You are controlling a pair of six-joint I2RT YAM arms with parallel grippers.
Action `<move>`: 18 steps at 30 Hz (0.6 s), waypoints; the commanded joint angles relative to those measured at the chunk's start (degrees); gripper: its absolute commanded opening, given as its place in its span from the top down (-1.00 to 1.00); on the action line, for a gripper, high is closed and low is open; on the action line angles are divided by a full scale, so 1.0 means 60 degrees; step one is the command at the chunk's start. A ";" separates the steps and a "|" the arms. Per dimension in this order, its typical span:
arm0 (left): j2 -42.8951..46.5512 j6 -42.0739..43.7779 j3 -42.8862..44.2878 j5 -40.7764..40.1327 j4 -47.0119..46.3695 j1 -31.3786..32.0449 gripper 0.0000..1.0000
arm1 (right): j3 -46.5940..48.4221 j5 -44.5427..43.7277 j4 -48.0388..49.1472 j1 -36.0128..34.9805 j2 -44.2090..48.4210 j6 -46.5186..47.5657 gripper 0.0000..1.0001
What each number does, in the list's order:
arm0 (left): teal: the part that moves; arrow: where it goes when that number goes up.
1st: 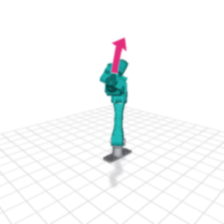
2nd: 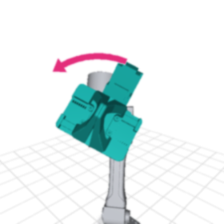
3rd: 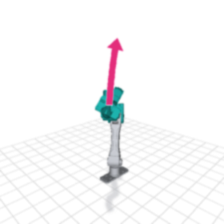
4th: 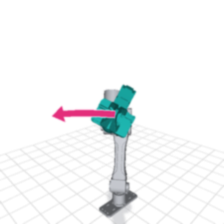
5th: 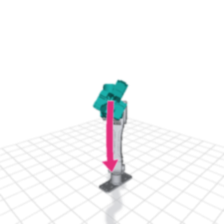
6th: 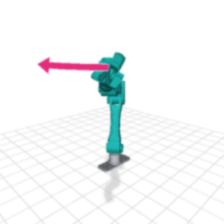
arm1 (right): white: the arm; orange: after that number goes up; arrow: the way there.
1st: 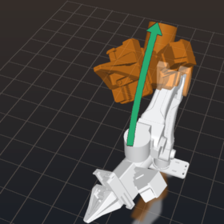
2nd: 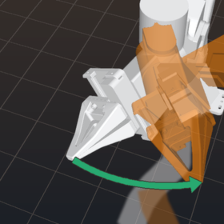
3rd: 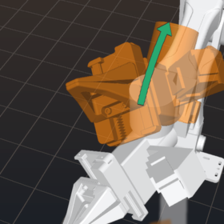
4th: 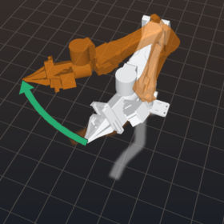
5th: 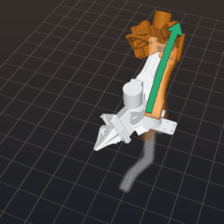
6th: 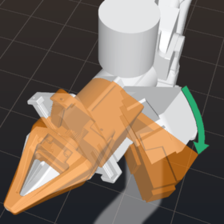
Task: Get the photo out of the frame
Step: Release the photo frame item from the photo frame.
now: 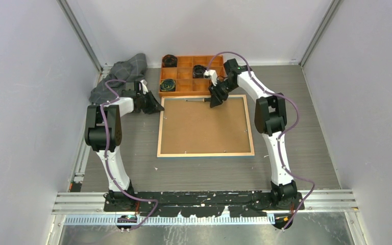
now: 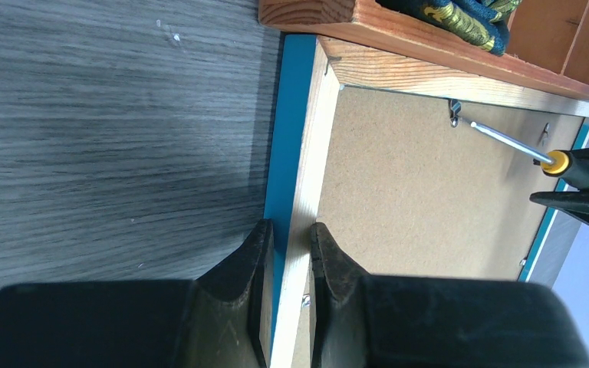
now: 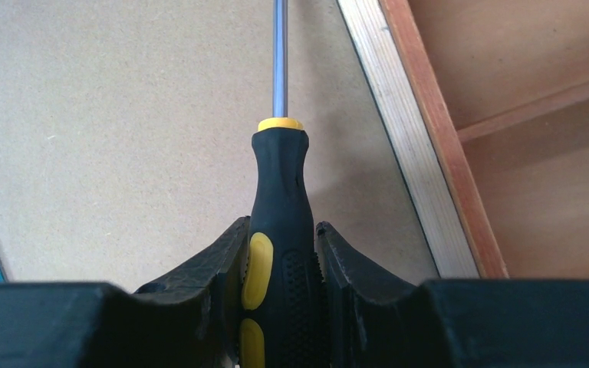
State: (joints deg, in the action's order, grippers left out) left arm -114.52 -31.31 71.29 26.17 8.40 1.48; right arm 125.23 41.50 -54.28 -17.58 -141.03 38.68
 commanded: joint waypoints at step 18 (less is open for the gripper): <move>-0.0774 -0.0130 -0.0118 -0.0692 0.0376 0.0032 0.99 | 0.0442 -0.0190 -0.0007 -0.0338 0.0132 0.0278 0.99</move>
State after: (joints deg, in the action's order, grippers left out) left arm -114.54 -31.31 71.35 26.17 8.47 1.48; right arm 124.75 39.86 -54.04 -17.74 -141.03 39.22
